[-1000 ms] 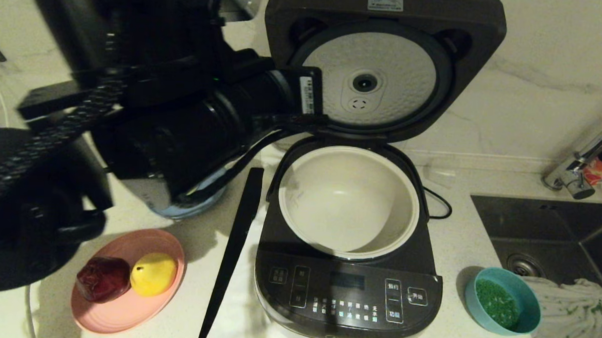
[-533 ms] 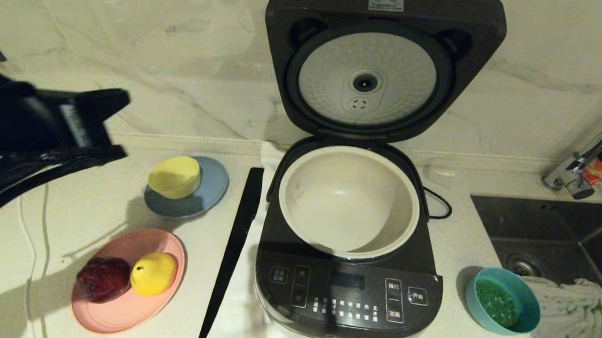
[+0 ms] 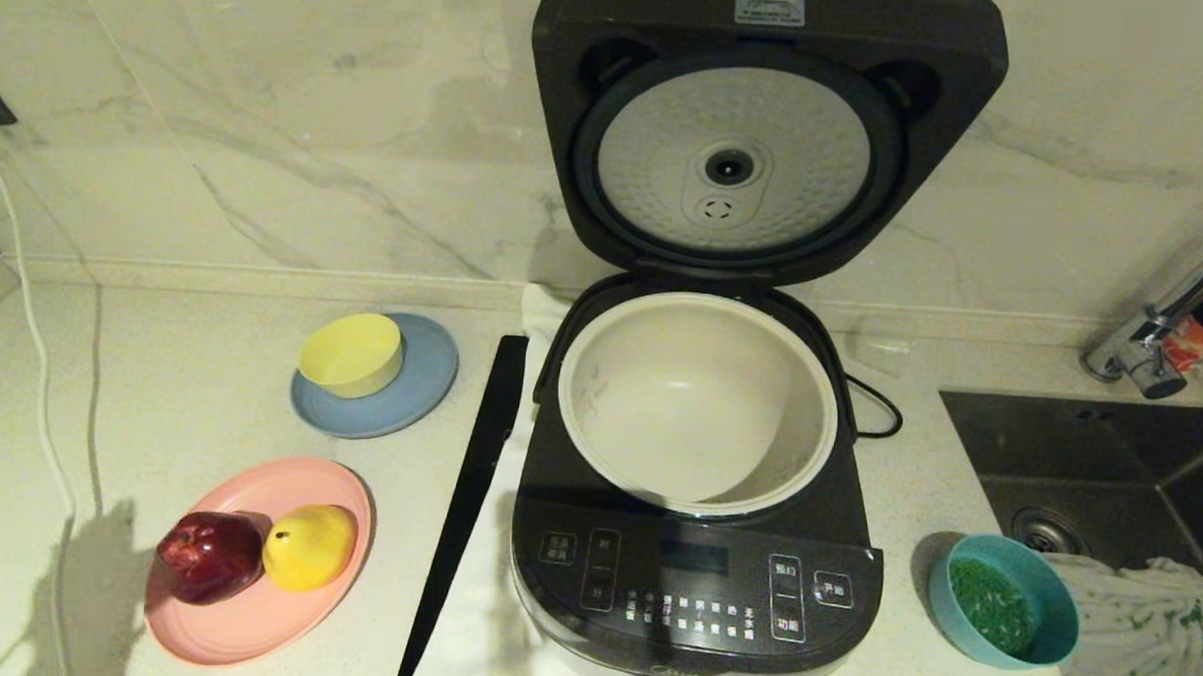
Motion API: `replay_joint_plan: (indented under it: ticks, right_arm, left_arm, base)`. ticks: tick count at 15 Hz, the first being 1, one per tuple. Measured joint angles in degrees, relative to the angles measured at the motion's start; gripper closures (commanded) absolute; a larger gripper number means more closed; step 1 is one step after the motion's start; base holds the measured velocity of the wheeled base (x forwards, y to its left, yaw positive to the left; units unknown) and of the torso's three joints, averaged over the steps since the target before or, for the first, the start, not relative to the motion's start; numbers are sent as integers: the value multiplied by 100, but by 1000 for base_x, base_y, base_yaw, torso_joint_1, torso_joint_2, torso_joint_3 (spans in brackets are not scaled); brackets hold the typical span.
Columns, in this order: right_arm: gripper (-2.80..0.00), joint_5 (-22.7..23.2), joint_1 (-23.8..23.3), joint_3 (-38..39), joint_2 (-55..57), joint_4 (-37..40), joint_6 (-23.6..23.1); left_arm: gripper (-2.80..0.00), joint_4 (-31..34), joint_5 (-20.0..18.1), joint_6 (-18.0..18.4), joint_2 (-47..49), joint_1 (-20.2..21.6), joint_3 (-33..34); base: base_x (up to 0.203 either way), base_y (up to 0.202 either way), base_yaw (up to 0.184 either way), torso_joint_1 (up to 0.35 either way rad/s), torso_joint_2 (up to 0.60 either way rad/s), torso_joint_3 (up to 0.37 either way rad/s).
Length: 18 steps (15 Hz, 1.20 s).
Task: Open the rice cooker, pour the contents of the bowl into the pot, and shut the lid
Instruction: Turn on the tap
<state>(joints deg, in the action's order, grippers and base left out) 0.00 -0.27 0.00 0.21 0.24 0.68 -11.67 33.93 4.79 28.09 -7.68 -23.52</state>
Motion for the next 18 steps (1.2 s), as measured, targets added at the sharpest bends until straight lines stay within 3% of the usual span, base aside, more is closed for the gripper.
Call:
replay_joint_plan:
  ticks: [2,4,6,9,10,11,18]
  right_arm:
    - [0,0,0,0,0,0,2]
    - [0,0,0,0,0,2,2]
    - [0,0,0,0,0,0,2]
    - [0,0,2,0,0,2,0]
    - [0,0,0,0,0,2,2]
    - [0,0,0,0,0,2,2]
    - [0,0,0,0,0,0,-5]
  left_arm:
    - [0,251,-41,15,-938,342,706]
    - [0,531,-418,-3,-1826,508,1388]
    - [0,722,-1240,-69,-2381,591,1918]
    - [0,980,-2953,15,-2706,637,2260]
    - [0,1171,-3363,27,-2751,642,2300]
    - [0,1257,-3519,-51,-2783,648,2319]
    - [0,1235,-3497,-201,-2811,650,2342]
  base:
    - [0,0,0,0,0,0]
    - [0,0,0,0,0,0]
    - [0,0,0,0,0,0]
    - [0,0,0,0,0,0]
    - [0,0,0,0,0,0]
    - [0,0,0,0,0,0]
    - [0,0,0,0,0,0]
